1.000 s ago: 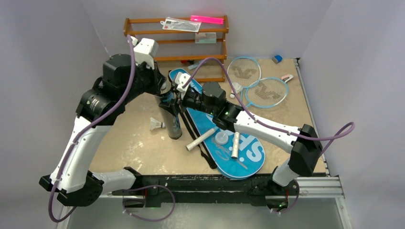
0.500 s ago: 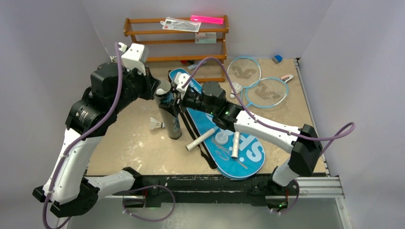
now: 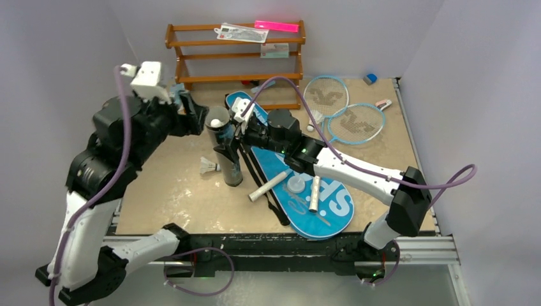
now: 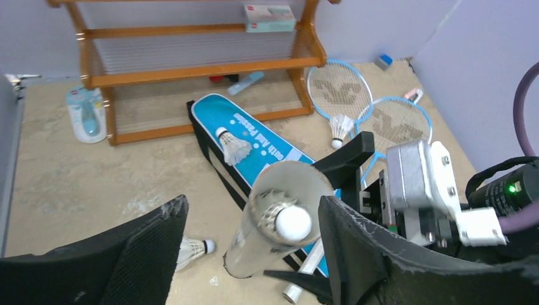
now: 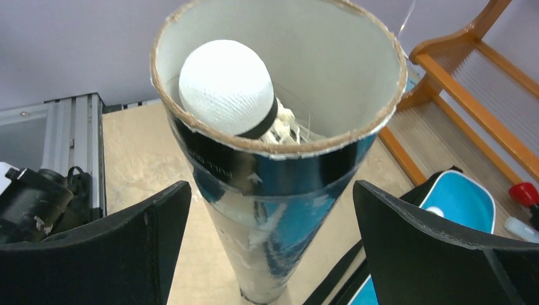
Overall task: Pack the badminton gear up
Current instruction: Place the shuttlecock at the shuttle tube, then pick up the shuttlecock at the center of the board.
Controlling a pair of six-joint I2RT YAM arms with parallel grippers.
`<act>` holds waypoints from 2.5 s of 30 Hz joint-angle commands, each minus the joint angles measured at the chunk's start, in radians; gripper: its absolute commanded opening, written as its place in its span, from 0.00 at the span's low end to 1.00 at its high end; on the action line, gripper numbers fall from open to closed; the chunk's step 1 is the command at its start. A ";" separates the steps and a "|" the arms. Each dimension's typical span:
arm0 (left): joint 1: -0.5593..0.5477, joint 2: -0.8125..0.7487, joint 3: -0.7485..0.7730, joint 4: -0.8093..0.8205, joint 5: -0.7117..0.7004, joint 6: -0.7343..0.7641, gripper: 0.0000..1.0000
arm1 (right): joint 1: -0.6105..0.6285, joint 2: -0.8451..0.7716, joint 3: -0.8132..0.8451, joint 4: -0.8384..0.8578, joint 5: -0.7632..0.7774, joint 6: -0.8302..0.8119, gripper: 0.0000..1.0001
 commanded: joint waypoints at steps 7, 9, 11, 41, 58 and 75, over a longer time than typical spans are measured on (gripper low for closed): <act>-0.001 -0.230 -0.097 -0.139 -0.270 -0.191 0.77 | -0.002 -0.180 -0.045 -0.085 0.086 0.013 0.99; -0.002 -0.268 -0.173 -0.152 -0.290 -0.236 0.75 | -0.004 -0.221 -0.092 -0.082 0.106 0.015 0.99; -0.001 -0.315 -0.256 -0.152 -0.304 -0.277 0.75 | -0.005 -0.259 -0.146 -0.082 0.122 0.024 0.99; -0.002 -0.562 -0.774 -0.117 -0.174 -0.542 0.94 | -0.615 0.143 -0.135 -0.301 0.389 0.697 0.74; -0.002 -0.587 -0.792 -0.004 -0.272 -0.511 0.98 | -0.617 0.443 0.057 -0.380 0.545 0.861 0.62; -0.001 -0.595 -0.749 0.051 -0.128 -0.372 0.96 | -0.581 0.225 -0.054 -0.317 0.429 0.549 0.27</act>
